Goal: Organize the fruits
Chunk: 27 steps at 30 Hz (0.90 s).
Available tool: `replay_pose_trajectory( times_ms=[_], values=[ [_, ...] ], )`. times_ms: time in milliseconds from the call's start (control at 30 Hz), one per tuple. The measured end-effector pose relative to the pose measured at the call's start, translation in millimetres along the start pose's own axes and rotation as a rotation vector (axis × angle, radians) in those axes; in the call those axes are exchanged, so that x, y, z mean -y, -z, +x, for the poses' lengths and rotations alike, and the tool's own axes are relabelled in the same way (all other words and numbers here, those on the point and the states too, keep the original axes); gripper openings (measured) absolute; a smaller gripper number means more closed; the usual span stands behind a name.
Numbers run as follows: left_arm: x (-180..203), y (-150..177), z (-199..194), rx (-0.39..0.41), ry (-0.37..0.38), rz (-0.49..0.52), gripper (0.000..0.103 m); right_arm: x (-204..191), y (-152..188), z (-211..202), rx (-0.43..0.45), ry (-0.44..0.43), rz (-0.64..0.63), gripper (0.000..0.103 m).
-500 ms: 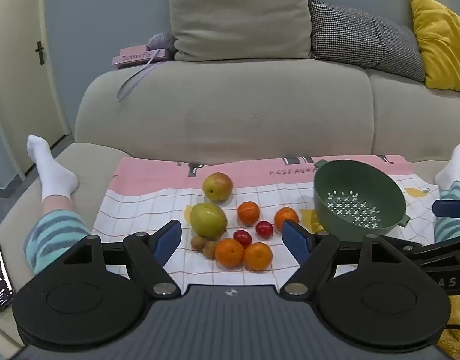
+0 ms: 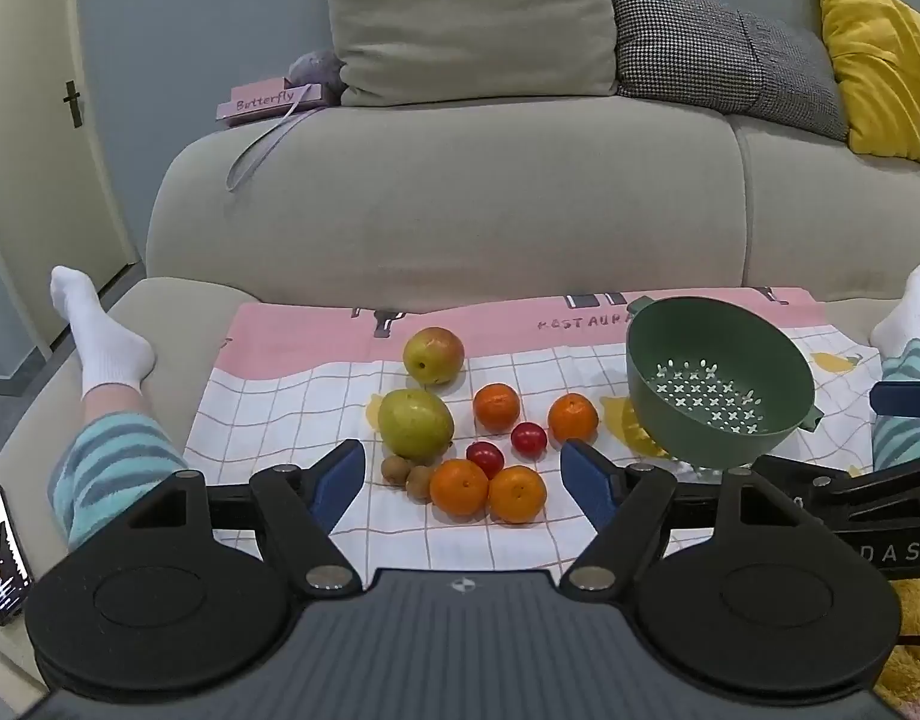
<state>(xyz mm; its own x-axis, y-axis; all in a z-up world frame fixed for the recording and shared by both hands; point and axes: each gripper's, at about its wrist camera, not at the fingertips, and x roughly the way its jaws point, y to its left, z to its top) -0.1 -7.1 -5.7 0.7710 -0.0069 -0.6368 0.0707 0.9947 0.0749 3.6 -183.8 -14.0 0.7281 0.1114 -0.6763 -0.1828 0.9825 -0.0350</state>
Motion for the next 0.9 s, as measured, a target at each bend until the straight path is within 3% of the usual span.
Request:
replay_pose_trajectory(
  times_ms=[900],
  values=[
    [0.4,0.9,1.3,-0.026,0.007,0.008,0.087,1.0,2.8,-7.8,-0.014,0.041,0.028,0.099]
  ],
)
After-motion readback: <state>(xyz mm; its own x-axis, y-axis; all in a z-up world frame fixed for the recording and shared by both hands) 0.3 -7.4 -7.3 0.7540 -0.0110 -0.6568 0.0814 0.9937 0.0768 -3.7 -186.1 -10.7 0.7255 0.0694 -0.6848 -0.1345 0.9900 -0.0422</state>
